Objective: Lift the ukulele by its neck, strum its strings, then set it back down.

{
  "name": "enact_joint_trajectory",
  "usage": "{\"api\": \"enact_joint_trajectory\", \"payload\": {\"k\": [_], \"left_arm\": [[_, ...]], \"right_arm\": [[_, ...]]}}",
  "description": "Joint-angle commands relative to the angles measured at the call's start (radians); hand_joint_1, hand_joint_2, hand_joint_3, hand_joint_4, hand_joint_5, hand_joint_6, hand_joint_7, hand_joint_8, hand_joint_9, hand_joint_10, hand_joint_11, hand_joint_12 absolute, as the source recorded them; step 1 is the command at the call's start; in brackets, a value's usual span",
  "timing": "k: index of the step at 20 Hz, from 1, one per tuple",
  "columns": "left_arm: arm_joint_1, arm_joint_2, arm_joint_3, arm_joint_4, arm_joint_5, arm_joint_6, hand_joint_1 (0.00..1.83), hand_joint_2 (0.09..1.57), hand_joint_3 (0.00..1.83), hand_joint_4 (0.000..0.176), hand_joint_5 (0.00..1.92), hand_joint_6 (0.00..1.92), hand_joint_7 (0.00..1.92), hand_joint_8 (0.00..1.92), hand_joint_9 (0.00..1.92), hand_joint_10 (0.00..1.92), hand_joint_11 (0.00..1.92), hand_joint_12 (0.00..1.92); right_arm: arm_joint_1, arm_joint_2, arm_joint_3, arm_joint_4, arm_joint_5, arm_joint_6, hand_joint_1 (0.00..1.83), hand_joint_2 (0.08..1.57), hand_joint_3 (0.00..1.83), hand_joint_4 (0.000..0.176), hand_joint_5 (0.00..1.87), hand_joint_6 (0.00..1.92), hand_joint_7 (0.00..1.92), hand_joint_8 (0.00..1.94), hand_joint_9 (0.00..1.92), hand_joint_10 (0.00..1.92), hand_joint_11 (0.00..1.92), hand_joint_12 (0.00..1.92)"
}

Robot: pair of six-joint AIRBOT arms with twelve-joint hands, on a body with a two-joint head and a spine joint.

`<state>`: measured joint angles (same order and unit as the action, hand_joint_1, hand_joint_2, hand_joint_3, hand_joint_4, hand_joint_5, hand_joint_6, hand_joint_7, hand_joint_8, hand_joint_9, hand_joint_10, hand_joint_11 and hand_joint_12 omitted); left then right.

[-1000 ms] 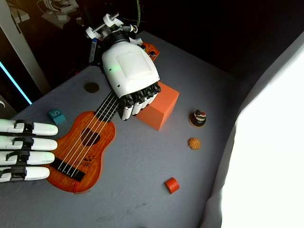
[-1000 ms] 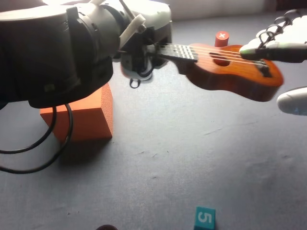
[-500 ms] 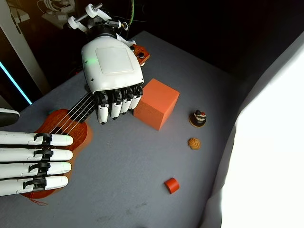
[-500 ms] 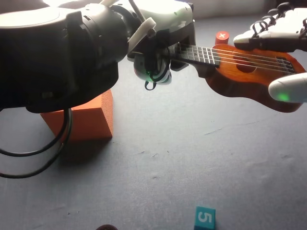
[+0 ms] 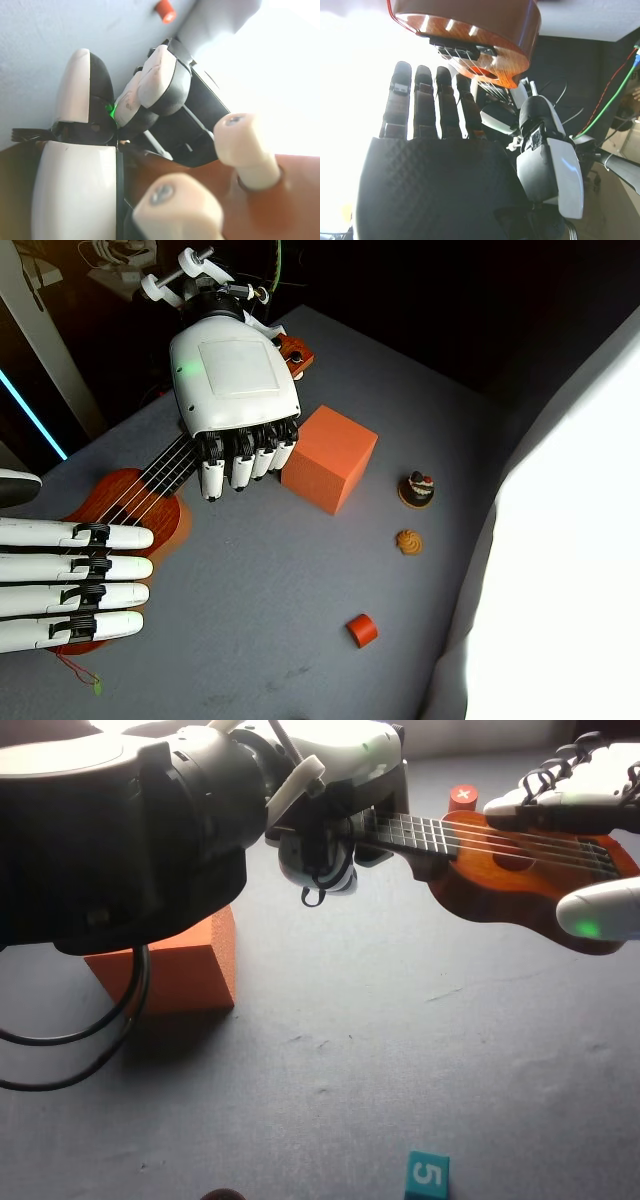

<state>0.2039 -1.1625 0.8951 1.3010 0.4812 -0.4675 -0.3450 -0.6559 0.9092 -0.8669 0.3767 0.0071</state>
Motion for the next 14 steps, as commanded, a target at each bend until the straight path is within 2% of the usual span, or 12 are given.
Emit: {"api": "enact_joint_trajectory", "payload": {"k": [1, 2, 3, 5, 8, 10, 12, 14], "left_arm": [[-0.010, 0.005, 0.000, 0.051, -0.021, -0.001, 1.52, 1.18, 0.00, 0.102, 1.21, 1.92, 1.30, 1.92, 1.39, 1.92, 1.43, 1.92], [-0.010, 0.005, 0.000, 0.051, -0.019, -0.001, 1.51, 1.18, 0.00, 0.102, 1.23, 1.92, 1.29, 1.92, 1.38, 1.92, 1.42, 1.92], [-0.010, 0.005, -0.001, 0.051, -0.019, -0.001, 1.52, 1.18, 0.00, 0.099, 1.26, 1.92, 1.31, 1.92, 1.39, 1.92, 1.44, 1.92], [-0.012, 0.005, -0.001, 0.051, -0.016, 0.000, 1.54, 1.18, 0.00, 0.102, 1.24, 1.92, 1.30, 1.92, 1.40, 1.92, 1.45, 1.92], [-0.013, 0.005, -0.001, 0.051, -0.013, 0.001, 1.51, 1.18, 0.00, 0.110, 1.18, 1.92, 1.27, 1.92, 1.38, 1.92, 1.44, 1.92], [-0.015, 0.005, -0.001, 0.051, -0.011, 0.001, 1.54, 1.19, 0.00, 0.116, 1.20, 1.92, 1.25, 1.92, 1.36, 1.92, 1.42, 1.92], [-0.017, 0.005, -0.001, 0.051, -0.010, 0.001, 1.49, 1.19, 0.00, 0.123, 1.17, 1.92, 1.25, 1.92, 1.34, 1.92, 1.40, 1.92], [-0.018, 0.005, -0.002, 0.051, -0.009, 0.002, 1.52, 1.18, 0.00, 0.135, 1.22, 1.92, 1.28, 1.92, 1.38, 1.92, 1.43, 1.92]], "right_arm": [[0.020, 0.010, -0.006, 0.024, 0.073, 0.009, 0.09, 1.29, 0.00, 0.000, 0.11, 0.01, 0.13, 0.00, 0.07, 0.05, 0.00, 0.38], [0.022, 0.013, -0.010, 0.024, 0.073, 0.009, 0.07, 1.29, 0.00, 0.000, 0.10, 0.00, 0.11, 0.00, 0.05, 0.04, 0.00, 0.31], [0.023, 0.015, -0.012, 0.024, 0.073, 0.009, 0.02, 1.31, 0.00, 0.000, 0.10, 0.00, 0.10, 0.00, 0.05, 0.04, 0.00, 0.14], [0.021, 0.020, -0.018, 0.023, 0.074, 0.009, 0.04, 1.31, 0.00, 0.000, 0.10, 0.00, 0.13, 0.01, 0.07, 0.05, 0.00, 0.15], [0.023, 0.036, -0.034, 0.012, 0.076, 0.009, 0.12, 1.29, 0.00, 0.000, 0.15, 0.02, 0.16, 0.01, 0.08, 0.05, 0.00, 0.31], [0.024, 0.046, -0.048, 0.011, 0.080, 0.009, 0.07, 1.30, 0.00, 0.000, 0.10, 0.00, 0.13, 0.00, 0.05, 0.03, 0.00, 0.23], [0.019, 0.053, -0.059, 0.001, 0.079, 0.009, 0.06, 1.30, 0.00, 0.000, 0.10, 0.00, 0.11, 0.00, 0.04, 0.03, 0.00, 0.30], [0.008, 0.058, -0.065, 0.000, 0.079, 0.010, 0.02, 1.31, 0.00, 0.000, 0.06, 0.01, 0.05, 0.00, 0.04, 0.03, 0.00, 0.03]]}}
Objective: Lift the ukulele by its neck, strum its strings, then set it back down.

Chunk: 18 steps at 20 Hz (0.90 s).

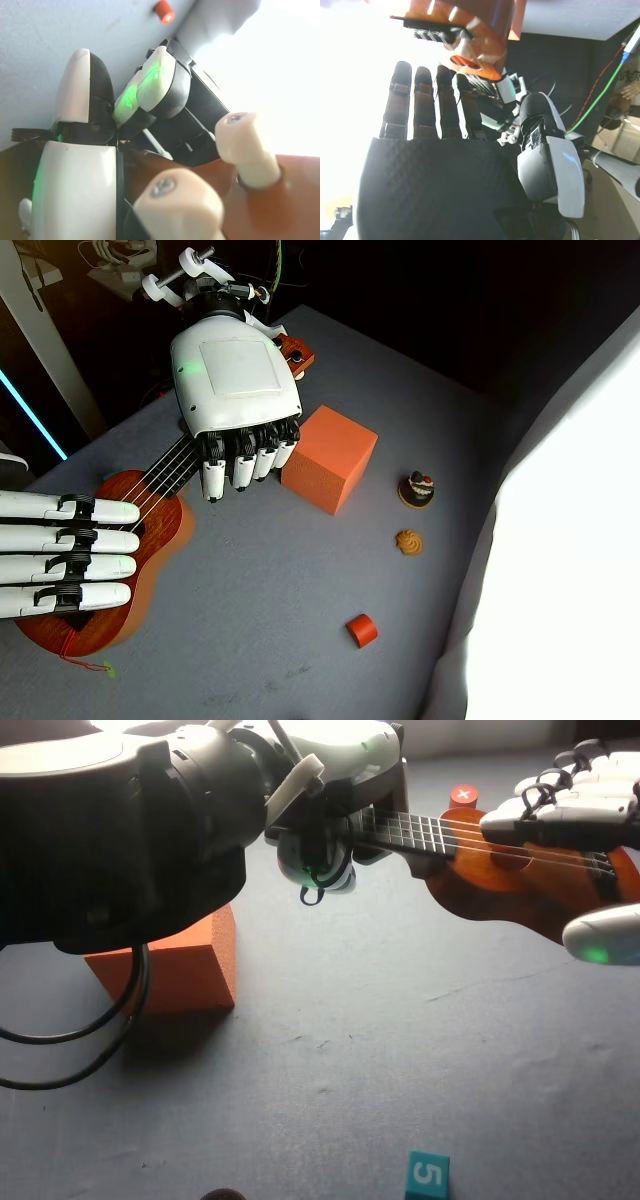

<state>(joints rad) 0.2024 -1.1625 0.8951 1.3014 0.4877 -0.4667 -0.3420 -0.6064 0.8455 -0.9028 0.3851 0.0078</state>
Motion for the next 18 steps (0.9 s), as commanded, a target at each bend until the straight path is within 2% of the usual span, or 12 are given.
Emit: {"api": "enact_joint_trajectory", "payload": {"k": [1, 2, 3, 7, 9, 11, 13, 16, 18], "left_arm": [[-0.016, 0.005, -0.002, 0.051, -0.015, 0.001, 1.53, 1.17, 0.00, 0.142, 1.18, 1.92, 1.29, 1.92, 1.39, 1.92, 1.44, 1.92], [-0.016, 0.005, -0.002, 0.051, -0.014, 0.001, 1.55, 1.16, 0.00, 0.169, 1.22, 1.92, 1.31, 1.92, 1.40, 1.92, 1.45, 1.92], [-0.016, 0.005, -0.002, 0.051, -0.014, 0.002, 1.54, 1.17, 0.00, 0.175, 1.22, 1.92, 1.32, 1.92, 1.40, 1.92, 1.45, 1.92], [-0.016, 0.005, -0.002, 0.051, -0.009, 0.002, 1.56, 1.17, 0.00, 0.176, 1.24, 1.92, 1.29, 1.92, 1.39, 1.92, 1.44, 1.92], [-0.016, 0.005, -0.002, 0.051, -0.009, 0.002, 1.53, 1.19, 0.01, 0.176, 1.20, 1.92, 1.26, 1.92, 1.36, 1.92, 1.41, 1.92], [-0.017, 0.005, -0.002, 0.051, -0.008, 0.002, 1.52, 1.19, 0.01, 0.176, 1.16, 1.92, 1.23, 1.92, 1.34, 1.92, 1.39, 1.92], [-0.017, 0.005, -0.002, 0.051, -0.008, 0.002, 1.52, 1.19, 0.00, 0.176, 1.16, 1.92, 1.22, 1.92, 1.34, 1.92, 1.39, 1.92], [-0.018, 0.006, -0.003, 0.051, -0.005, 0.002, 1.55, 1.17, 0.00, 0.176, 1.19, 1.92, 1.24, 1.92, 1.33, 1.92, 1.38, 1.92], [-0.020, 0.006, -0.003, 0.051, -0.005, 0.002, 1.54, 1.18, 0.00, 0.176, 1.17, 1.92, 1.22, 1.92, 1.31, 1.92, 1.37, 1.92]], "right_arm": [[0.003, 0.009, -0.001, 0.036, 0.070, 0.013, 0.03, 1.31, 0.00, 0.000, 0.06, 0.01, 0.06, 0.01, 0.06, 0.04, 0.00, 0.01], [0.001, 0.009, -0.001, 0.036, 0.070, 0.020, 0.03, 1.31, 0.00, 0.000, 0.06, 0.01, 0.08, 0.01, 0.06, 0.04, 0.00, 0.00], [0.001, 0.010, -0.004, 0.036, 0.070, 0.030, 0.05, 1.30, 0.00, 0.000, 0.08, 0.01, 0.10, 0.02, 0.08, 0.05, 0.01, 0.01], [0.006, 0.023, -0.030, 0.010, 0.068, 0.090, 0.07, 1.30, 0.00, 0.000, 0.10, 0.02, 0.13, 0.02, 0.07, 0.04, 0.02, 0.02], [0.012, 0.033, -0.049, -0.068, 0.069, 0.170, 0.07, 1.30, 0.00, 0.000, 0.11, 0.02, 0.13, 0.00, 0.07, 0.03, 0.00, 0.29], [0.015, 0.046, -0.068, -0.087, 0.071, 0.190, 0.06, 1.30, 0.00, 0.000, 0.11, 0.02, 0.14, 0.00, 0.07, 0.04, 0.00, 0.37], [0.022, 0.062, -0.084, -0.091, 0.076, 0.191, 0.16, 1.28, 0.00, 0.000, 0.15, 0.03, 0.15, 0.01, 0.08, 0.04, 0.00, 0.37], [0.040, 0.093, -0.103, -0.091, 0.089, 0.202, 0.08, 1.29, 0.00, 0.000, 0.09, 0.01, 0.10, 0.00, 0.07, 0.03, 0.00, 0.30], [0.050, 0.116, -0.104, -0.091, 0.109, 0.196, 0.10, 1.30, 0.00, 0.000, 0.11, 0.01, 0.11, 0.00, 0.09, 0.04, 0.00, 0.34]]}}
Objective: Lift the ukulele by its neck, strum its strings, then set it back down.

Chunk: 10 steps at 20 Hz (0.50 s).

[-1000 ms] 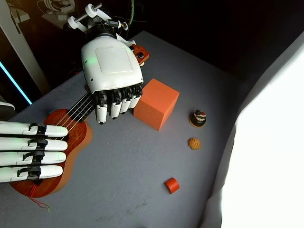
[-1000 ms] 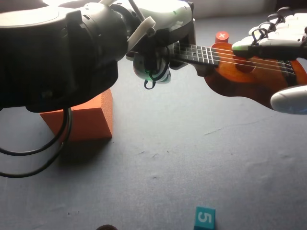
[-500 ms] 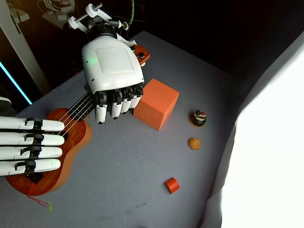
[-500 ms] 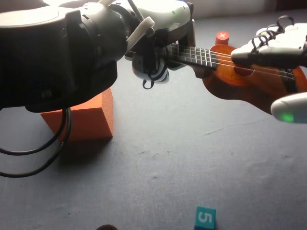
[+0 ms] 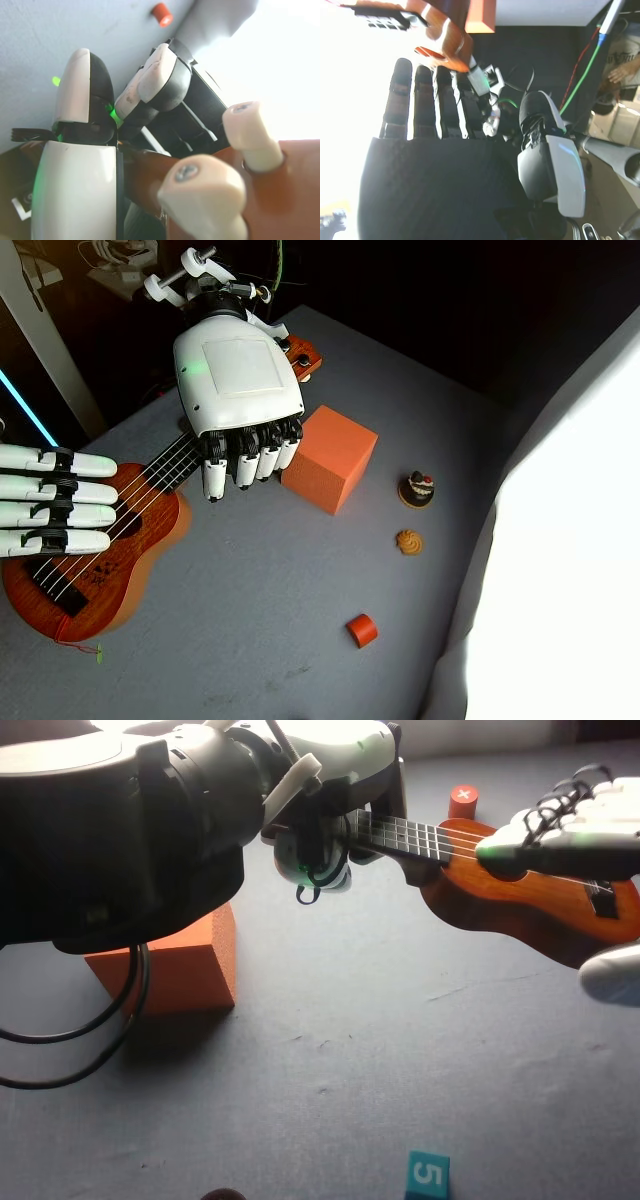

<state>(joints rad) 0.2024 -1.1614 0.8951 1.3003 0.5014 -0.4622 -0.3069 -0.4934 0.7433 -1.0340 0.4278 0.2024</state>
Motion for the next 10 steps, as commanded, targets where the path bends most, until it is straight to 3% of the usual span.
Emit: {"api": "enact_joint_trajectory", "payload": {"k": [1, 3, 5, 8, 9, 10], "left_arm": [[-0.020, 0.005, -0.004, 0.052, -0.017, -0.003, 1.54, 1.18, 0.00, 0.176, 1.17, 1.92, 1.22, 1.92, 1.31, 1.92, 1.37, 1.92], [-0.022, 0.006, -0.009, 0.052, 0.009, -0.005, 1.53, 1.18, 0.00, 0.176, 1.13, 1.92, 1.21, 1.92, 1.32, 1.92, 1.36, 1.92], [-0.024, 0.006, -0.012, 0.052, 0.035, -0.015, 1.53, 1.18, 0.00, 0.176, 1.16, 1.92, 1.23, 1.92, 1.32, 1.92, 1.37, 1.92], [-0.020, 0.006, -0.030, 0.052, 0.114, -0.034, 1.50, 1.18, 0.00, 0.171, 1.09, 1.90, 1.22, 1.92, 1.32, 1.92, 1.37, 1.92], [-0.017, 0.005, -0.038, 0.052, 0.140, -0.039, 1.49, 1.19, 0.01, 0.167, 1.09, 1.90, 1.22, 1.92, 1.33, 1.92, 1.38, 1.92], [-0.012, 0.005, -0.045, 0.054, 0.161, -0.051, 1.50, 1.19, 0.00, 0.166, 1.11, 1.92, 1.22, 1.92, 1.32, 1.92, 1.37, 1.92]], "right_arm": [[0.018, 0.013, 0.003, 0.040, 0.071, -0.008, 0.09, 1.30, 0.00, 0.000, 0.10, 0.01, 0.11, 0.00, 0.09, 0.04, 0.00, 0.35], [0.019, 0.039, 0.020, 0.040, 0.084, -0.044, 0.07, 1.30, 0.00, 0.000, 0.12, 0.02, 0.14, 0.01, 0.10, 0.04, 0.00, 0.37], [0.018, 0.064, 0.024, 0.040, 0.084, -0.070, 0.06, 1.31, 0.00, 0.000, 0.11, 0.01, 0.12, 0.01, 0.07, 0.02, 0.00, 0.21], [0.017, 0.127, 0.021, 0.067, 0.109, -0.103, 0.13, 1.30, 0.00, 0.000, 0.14, 0.02, 0.14, 0.01, 0.06, 0.02, 0.00, 0.22], [0.013, 0.149, 0.016, 0.101, 0.109, -0.124, 0.10, 1.30, 0.00, 0.000, 0.13, 0.02, 0.13, 0.00, 0.06, 0.02, 0.00, 0.30], [0.011, 0.169, 0.012, 0.113, 0.109, -0.134, 0.09, 1.30, 0.00, 0.000, 0.12, 0.01, 0.11, 0.00, 0.04, 0.01, 0.00, 0.24]]}}
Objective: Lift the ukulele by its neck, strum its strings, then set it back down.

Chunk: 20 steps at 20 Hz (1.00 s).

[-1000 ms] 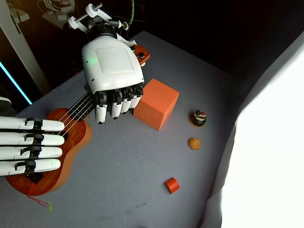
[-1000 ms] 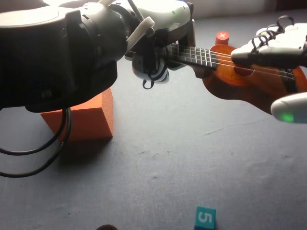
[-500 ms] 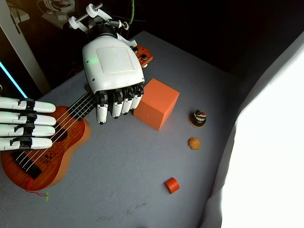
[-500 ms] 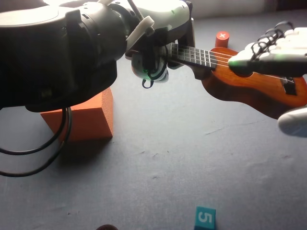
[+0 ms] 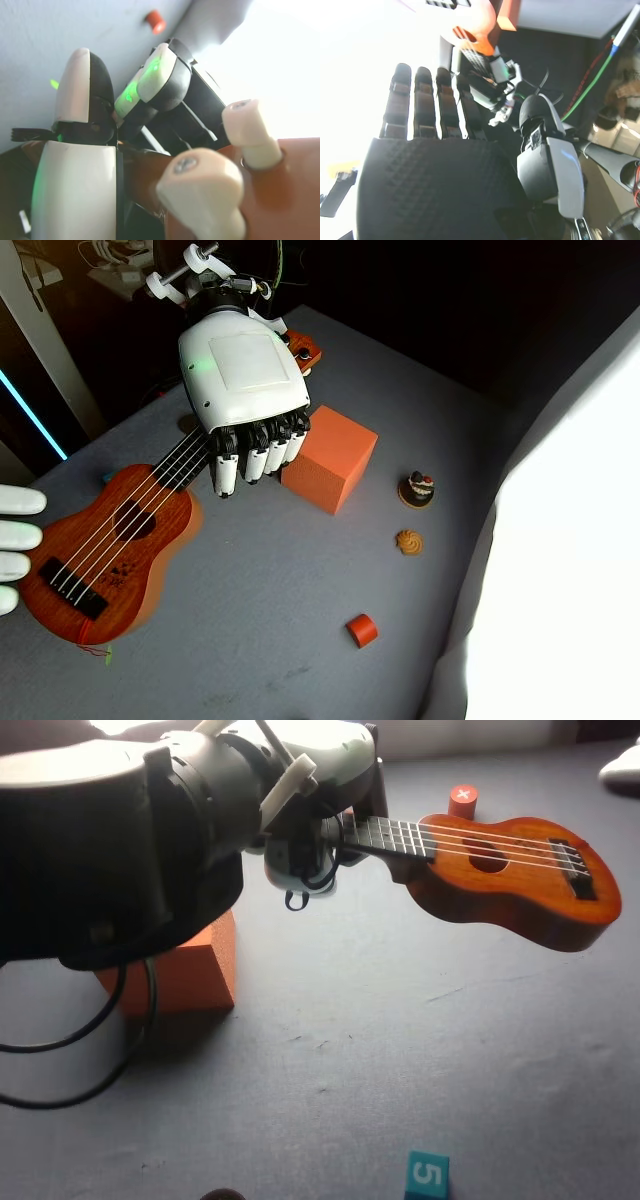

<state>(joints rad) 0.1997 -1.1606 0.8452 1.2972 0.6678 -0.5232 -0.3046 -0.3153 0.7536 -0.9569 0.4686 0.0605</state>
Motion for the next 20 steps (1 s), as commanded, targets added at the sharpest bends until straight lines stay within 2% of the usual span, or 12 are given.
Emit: {"api": "enact_joint_trajectory", "payload": {"k": [1, 2, 3, 5, 6, 7, 10, 11, 12, 14, 17, 20], "left_arm": [[-0.001, 0.001, -0.009, 0.080, 0.032, -0.026, 1.51, 1.18, 0.00, 0.166, 1.13, 1.92, 1.22, 1.92, 1.33, 1.92, 1.37, 1.92], [0.002, -0.003, -0.016, 0.081, 0.054, -0.033, 1.51, 1.17, 0.00, 0.167, 1.17, 1.92, 1.23, 1.92, 1.33, 1.92, 1.38, 1.92], [0.004, -0.008, -0.023, 0.086, 0.075, -0.033, 1.52, 1.17, 0.00, 0.172, 1.16, 1.92, 1.25, 1.92, 1.35, 1.92, 1.40, 1.92], [0.010, -0.017, -0.033, 0.111, 0.103, -0.036, 1.53, 1.17, 0.00, 0.176, 1.13, 1.92, 1.22, 1.92, 1.33, 1.92, 1.37, 1.92], [0.016, -0.022, -0.038, 0.119, 0.117, -0.037, 1.52, 1.17, 0.00, 0.166, 1.11, 1.79, 1.21, 1.92, 1.32, 1.92, 1.37, 1.92], [0.026, -0.025, -0.047, 0.127, 0.133, -0.037, 1.52, 1.18, 0.00, 0.163, 1.11, 1.85, 1.21, 1.92, 1.32, 1.92, 1.36, 1.92], [0.065, -0.030, -0.062, 0.179, 0.155, -0.089, 1.50, 1.17, 0.00, 0.158, 1.11, 1.92, 1.24, 1.92, 1.34, 1.92, 1.38, 1.92], [0.072, -0.033, -0.065, 0.180, 0.165, -0.091, 1.49, 1.18, 0.00, 0.015, 1.05, 1.77, 1.21, 1.92, 1.32, 1.92, 1.38, 1.92], [0.083, -0.035, -0.067, 0.188, 0.172, -0.095, 1.50, 1.18, 0.00, 0.000, 1.04, 1.82, 1.19, 1.92, 1.31, 1.92, 1.37, 1.92], [0.107, -0.044, -0.065, 0.226, 0.176, -0.125, 1.50, 1.19, 0.00, 0.000, 1.10, 1.92, 1.21, 1.92, 1.32, 1.92, 1.37, 1.92], [0.140, -0.070, -0.058, 0.256, 0.176, -0.148, 1.51, 1.17, 0.00, 0.000, 1.16, 1.92, 1.24, 1.92, 1.33, 1.92, 1.38, 1.92], [0.168, -0.101, -0.047, 0.282, 0.176, -0.174, 1.51, 1.18, 0.00, 0.000, 1.15, 1.92, 1.23, 1.92, 1.33, 1.92, 1.38, 1.92]], "right_arm": [[0.009, 0.019, -0.008, 0.060, 0.066, -0.019, 0.08, 1.30, 0.00, 0.000, 0.13, 0.01, 0.13, 0.01, 0.07, 0.02, 0.00, 0.23], [0.009, 0.035, -0.016, 0.074, 0.066, -0.044, 0.11, 1.30, 0.00, 0.000, 0.15, 0.02, 0.15, 0.01, 0.08, 0.03, 0.00, 0.28], [0.008, 0.046, -0.026, 0.096, 0.067, -0.084, 0.07, 1.31, 0.00, 0.000, 0.12, 0.01, 0.12, 0.00, 0.07, 0.02, 0.00, 0.19], [0.004, 0.049, -0.034, 0.128, 0.063, -0.126, 0.08, 1.30, 0.00, 0.000, 0.13, 0.01, 0.13, 0.01, 0.08, 0.02, 0.00, 0.18], [0.007, 0.049, -0.035, 0.151, 0.052, -0.126, 0.09, 1.30, 0.00, 0.000, 0.13, 0.01, 0.14, 0.01, 0.09, 0.03, 0.00, 0.28], [0.010, 0.049, -0.037, 0.218, 0.046, -0.152, 0.04, 1.31, 0.00, 0.000, 0.09, 0.01, 0.11, 0.00, 0.05, 0.01, 0.00, 0.19], [0.002, 0.048, -0.064, 0.375, 0.047, -0.282, 0.09, 1.30, 0.00, 0.000, 0.12, 0.02, 0.13, 0.00, 0.08, 0.02, 0.00, 0.31], [0.000, 0.048, -0.072, 0.376, 0.049, -0.284, 0.08, 1.30, 0.00, 0.000, 0.12, 0.02, 0.13, 0.00, 0.09, 0.02, 0.00, 0.32], [-0.001, 0.048, -0.080, 0.376, 0.049, -0.284, 0.08, 1.30, 0.00, 0.000, 0.12, 0.02, 0.13, 0.00, 0.09, 0.02, 0.00, 0.32], [-0.001, 0.048, -0.084, 0.376, 0.057, -0.284, 0.06, 1.30, 0.00, 0.000, 0.12, 0.02, 0.13, 0.00, 0.10, 0.03, 0.00, 0.33], [-0.007, 0.047, -0.088, 0.375, 0.067, -0.284, 0.07, 1.30, 0.00, 0.000, 0.12, 0.01, 0.12, 0.00, 0.09, 0.02, 0.00, 0.29], [-0.007, 0.046, -0.089, 0.372, 0.073, -0.284, 0.10, 1.30, 0.00, 0.000, 0.12, 0.01, 0.13, 0.00, 0.10, 0.02, 0.00, 0.36]]}}
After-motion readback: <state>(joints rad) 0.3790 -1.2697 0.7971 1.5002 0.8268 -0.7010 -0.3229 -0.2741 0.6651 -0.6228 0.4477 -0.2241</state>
